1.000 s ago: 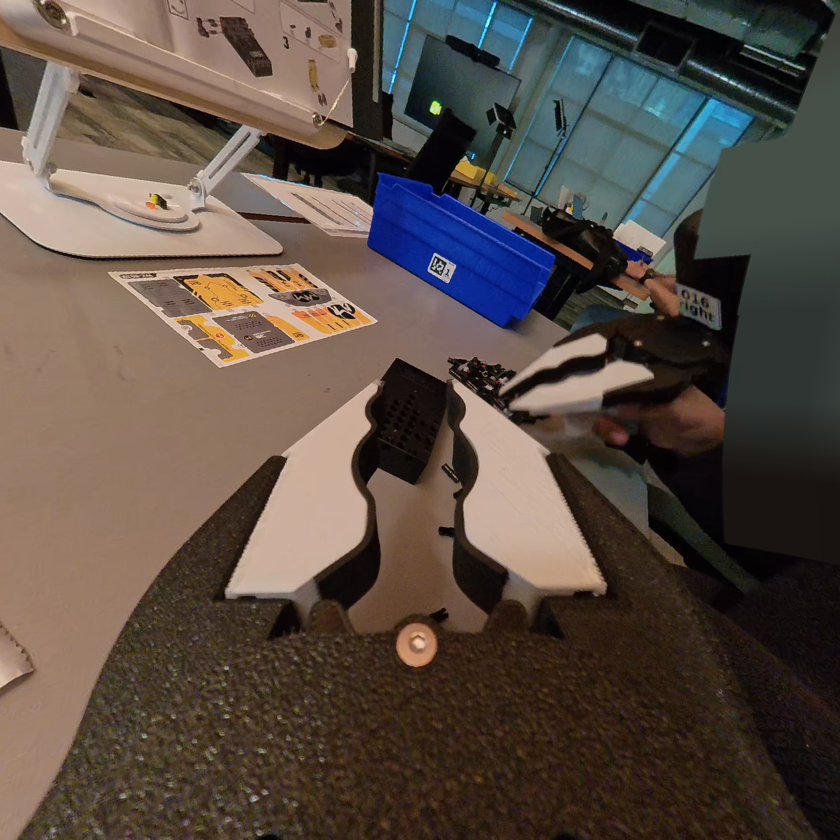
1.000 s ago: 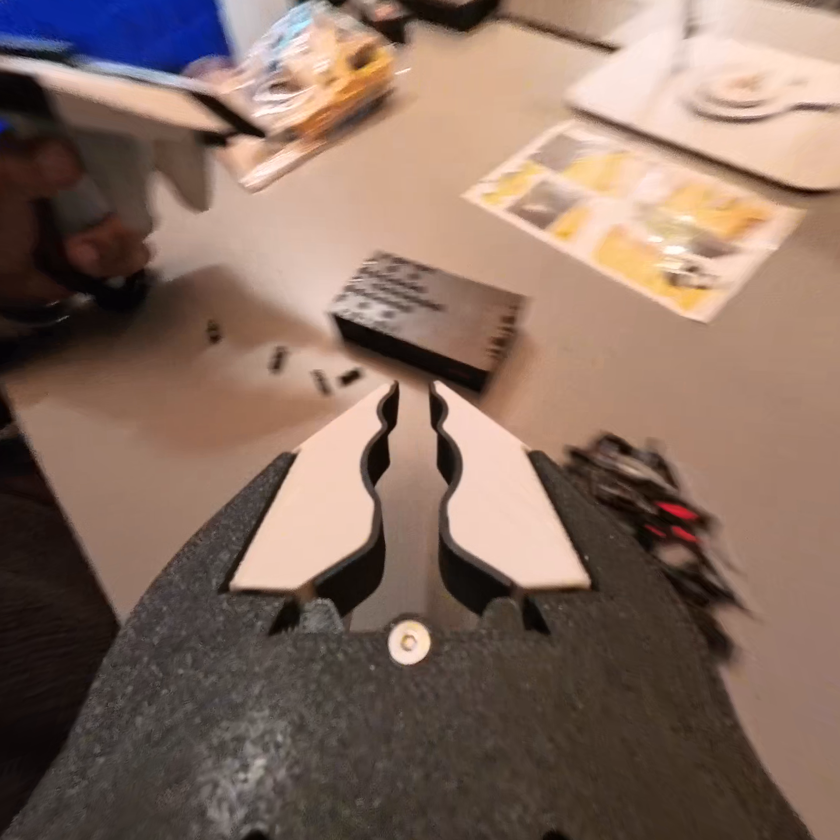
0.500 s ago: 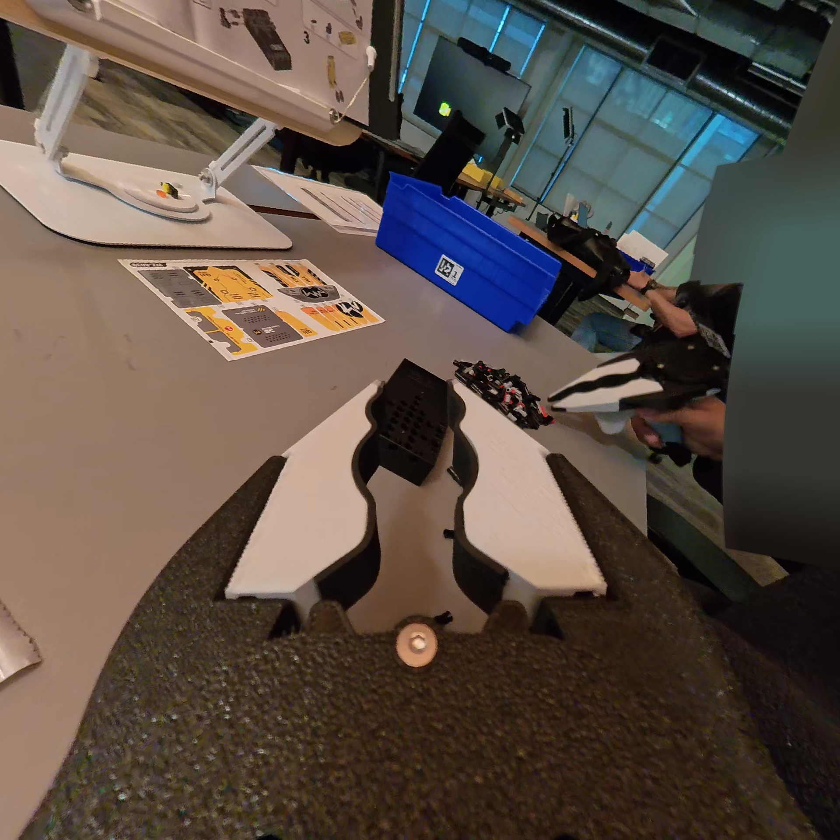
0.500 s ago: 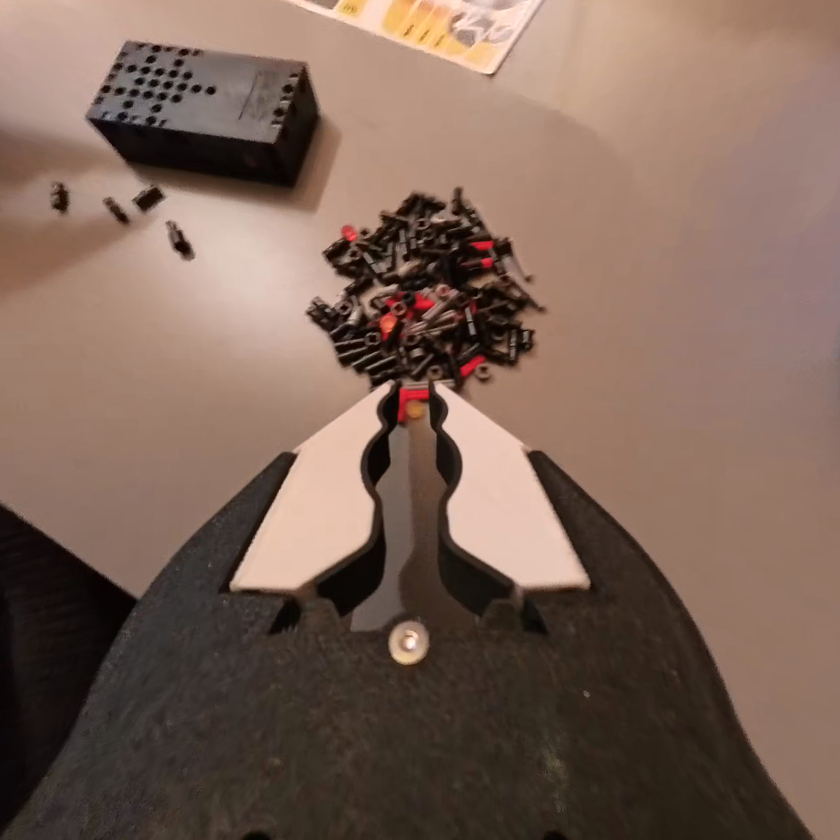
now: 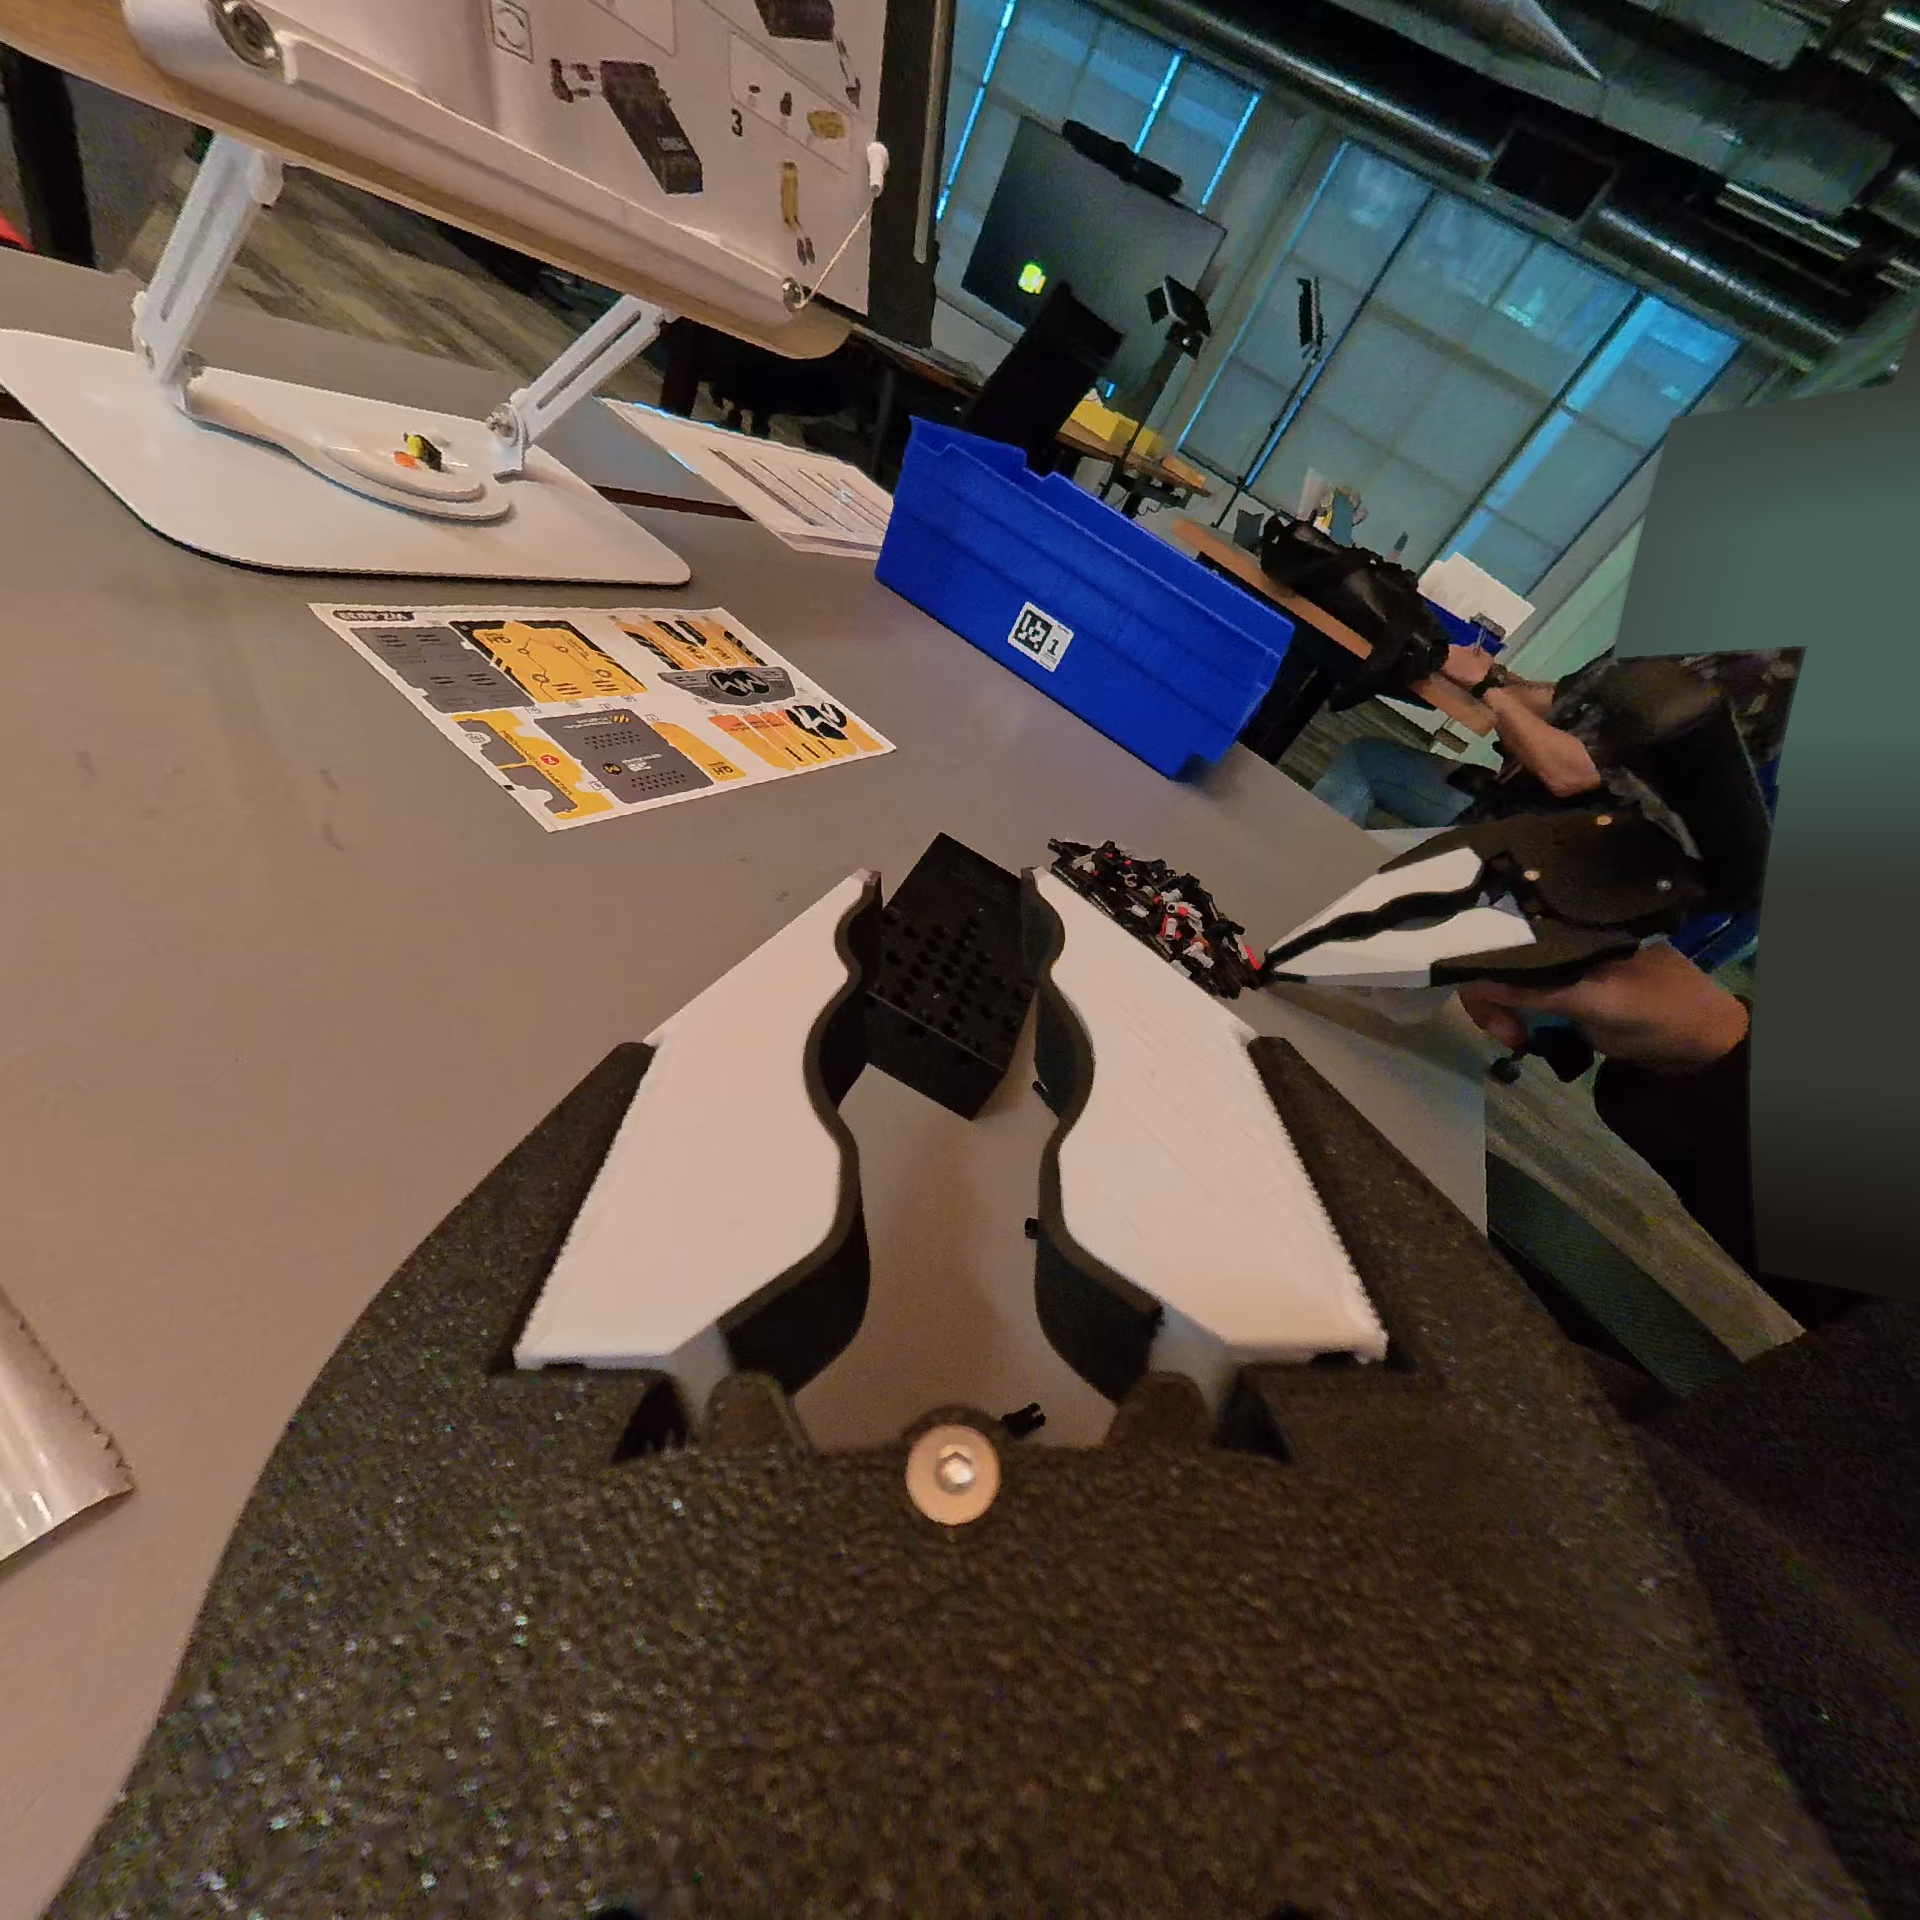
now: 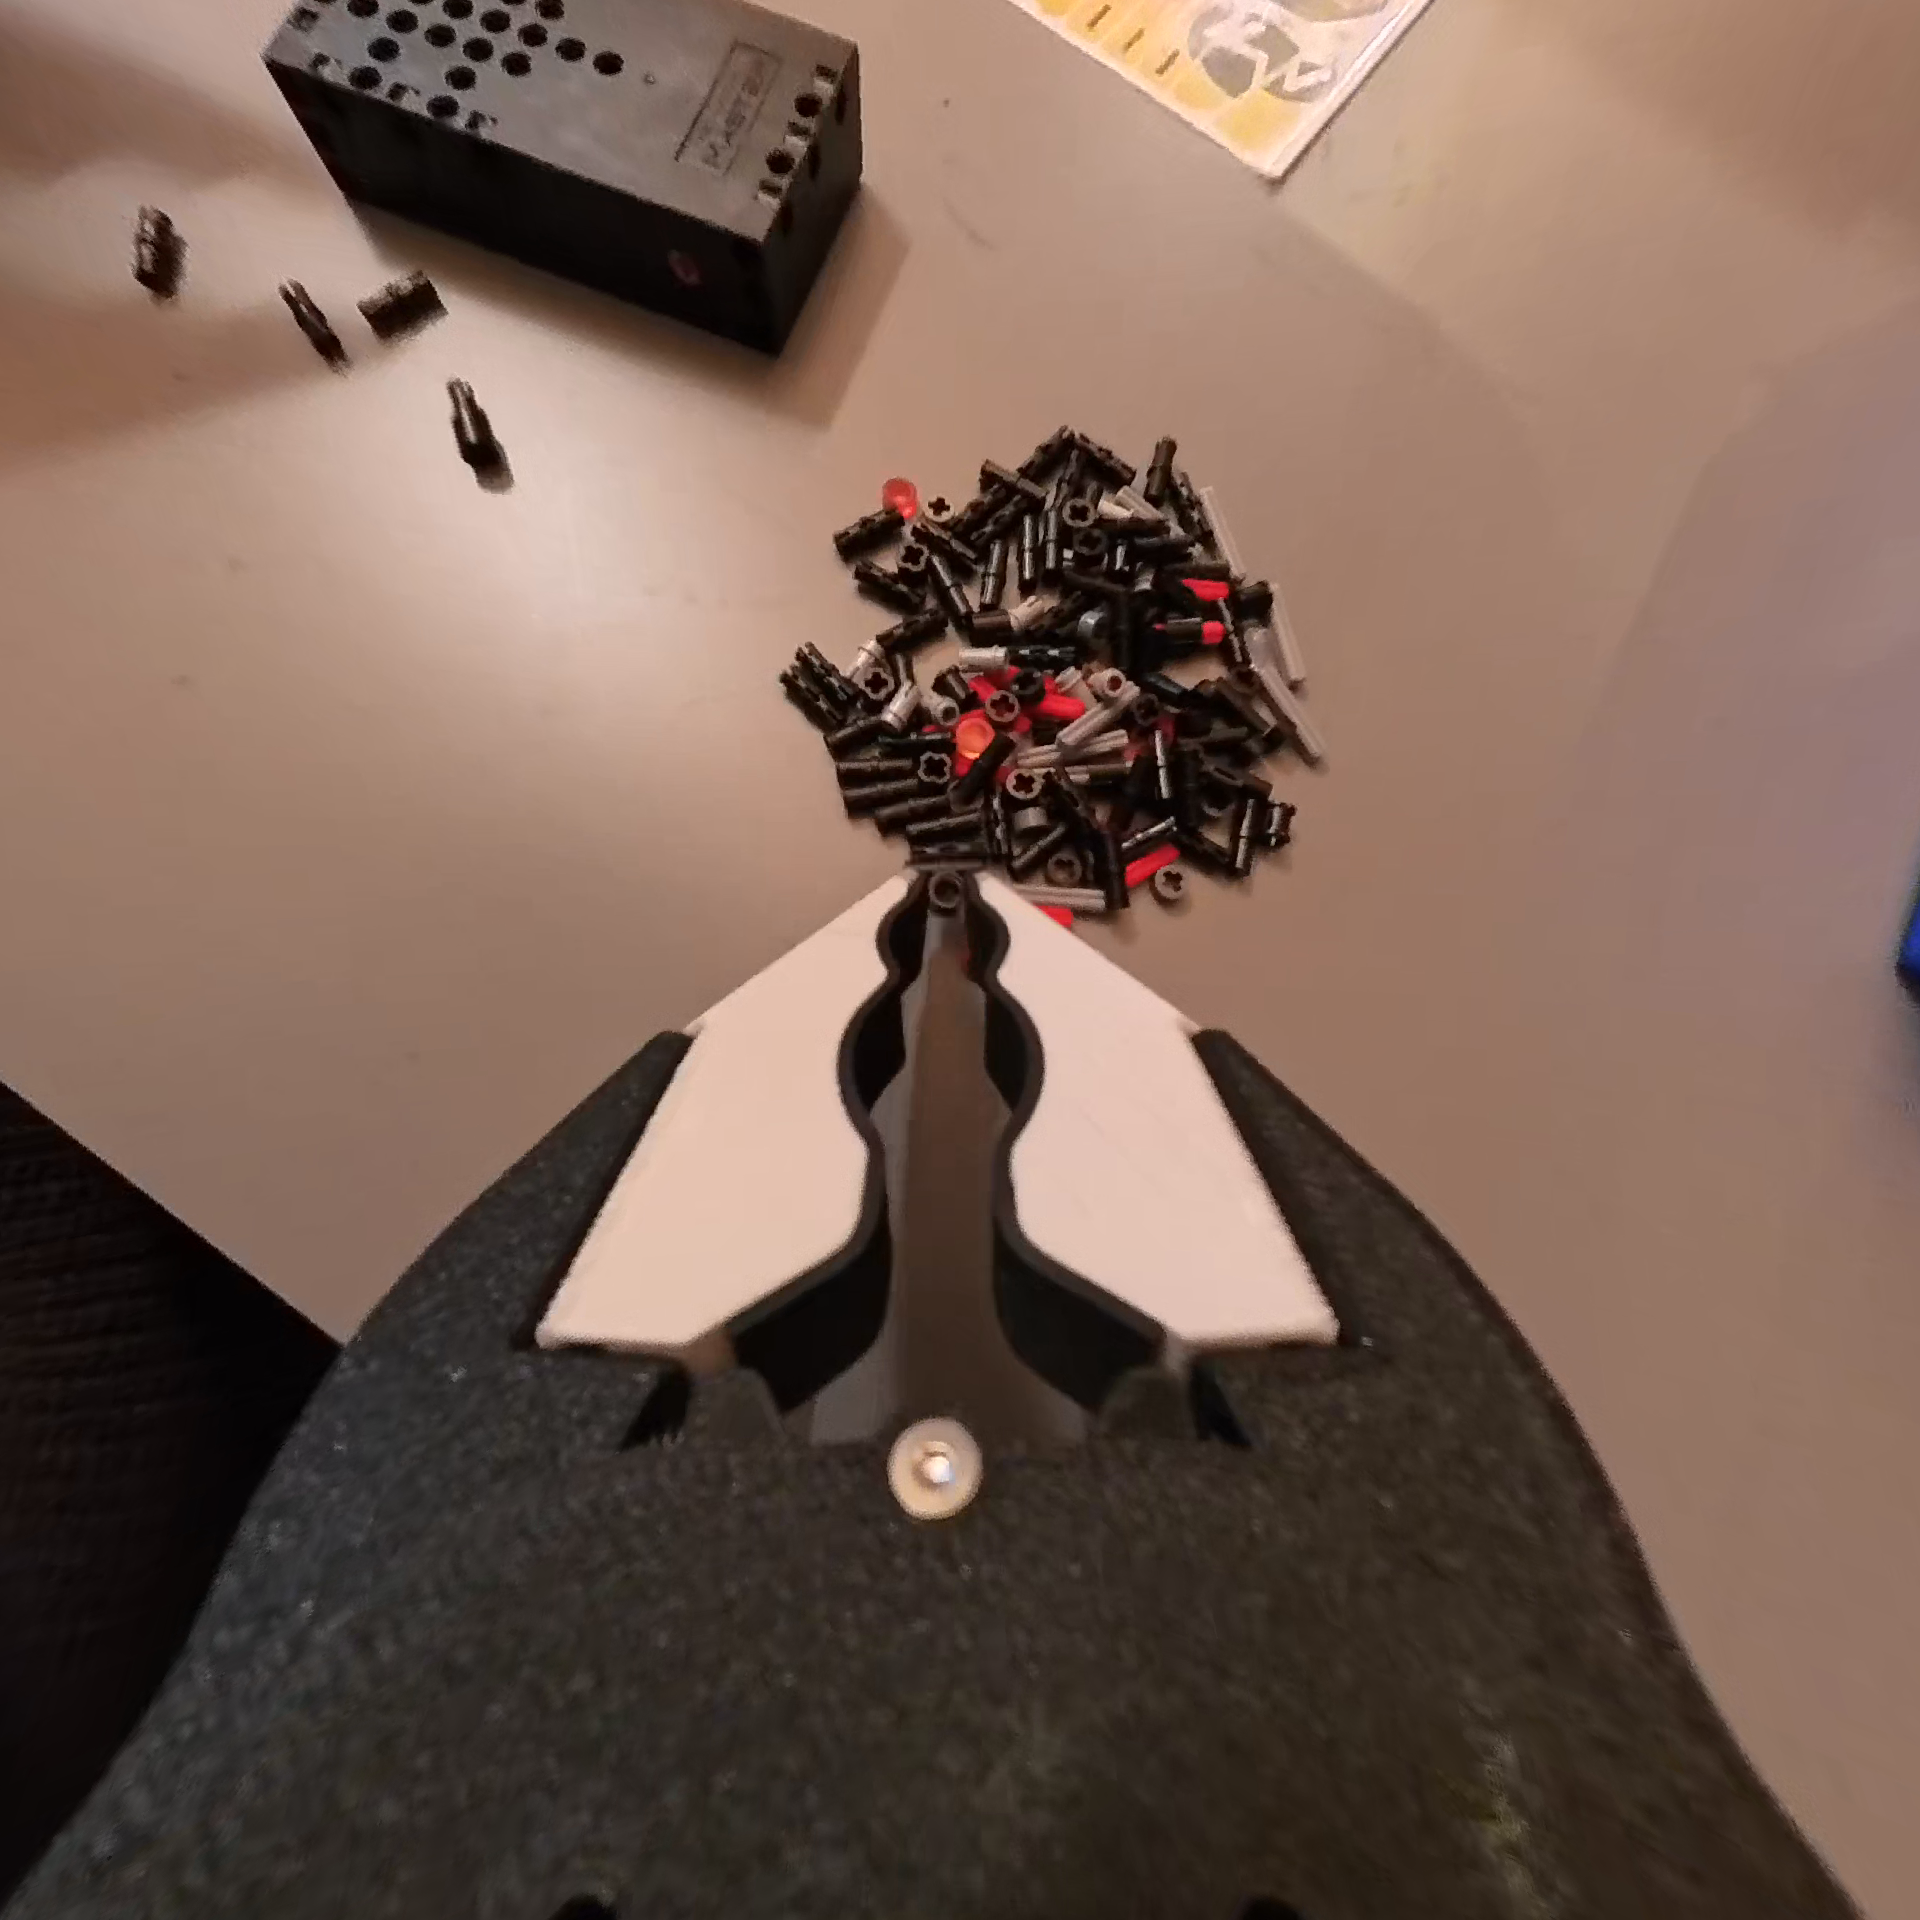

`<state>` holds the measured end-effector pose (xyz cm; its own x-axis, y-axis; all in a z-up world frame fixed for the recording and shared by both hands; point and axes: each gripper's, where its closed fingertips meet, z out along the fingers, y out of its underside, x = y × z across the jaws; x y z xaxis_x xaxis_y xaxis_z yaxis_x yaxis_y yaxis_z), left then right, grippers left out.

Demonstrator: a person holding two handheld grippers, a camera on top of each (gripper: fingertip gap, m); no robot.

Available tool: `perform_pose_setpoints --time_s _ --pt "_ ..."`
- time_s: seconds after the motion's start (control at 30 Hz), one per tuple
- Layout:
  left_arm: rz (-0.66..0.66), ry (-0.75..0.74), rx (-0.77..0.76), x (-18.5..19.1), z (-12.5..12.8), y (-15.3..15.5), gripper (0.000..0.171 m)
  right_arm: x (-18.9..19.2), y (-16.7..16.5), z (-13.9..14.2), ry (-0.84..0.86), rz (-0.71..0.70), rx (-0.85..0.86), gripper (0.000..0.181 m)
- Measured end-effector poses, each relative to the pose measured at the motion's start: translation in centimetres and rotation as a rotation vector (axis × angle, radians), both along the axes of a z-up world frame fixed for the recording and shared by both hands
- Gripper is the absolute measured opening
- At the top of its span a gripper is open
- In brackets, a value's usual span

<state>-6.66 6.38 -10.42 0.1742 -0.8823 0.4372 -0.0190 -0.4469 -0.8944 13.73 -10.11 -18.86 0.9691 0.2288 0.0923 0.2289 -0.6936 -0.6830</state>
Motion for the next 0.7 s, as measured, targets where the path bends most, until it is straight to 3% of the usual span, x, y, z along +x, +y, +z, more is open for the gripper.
perform_pose_setpoints --time_s 0.17,0.33,0.53,0.7 --pt "-0.003 0.001 0.003 0.0 0.0 -0.1 0.026 -1.3 0.6 1.9 0.086 0.015 0.076 0.007" --pt "0.0 0.007 0.013 0.0 0.0 0.0 0.026 -7.0 1.5 2.2 0.212 0.15 0.095 0.007" --pt "0.011 -0.002 0.011 -0.2 0.1 0.2 0.026 -11.6 2.3 0.0 0.161 0.265 0.053 0.007" --pt "0.01 -0.003 0.019 -0.2 0.2 0.1 0.026 -11.3 1.8 -1.0 0.084 0.266 0.023 0.008"
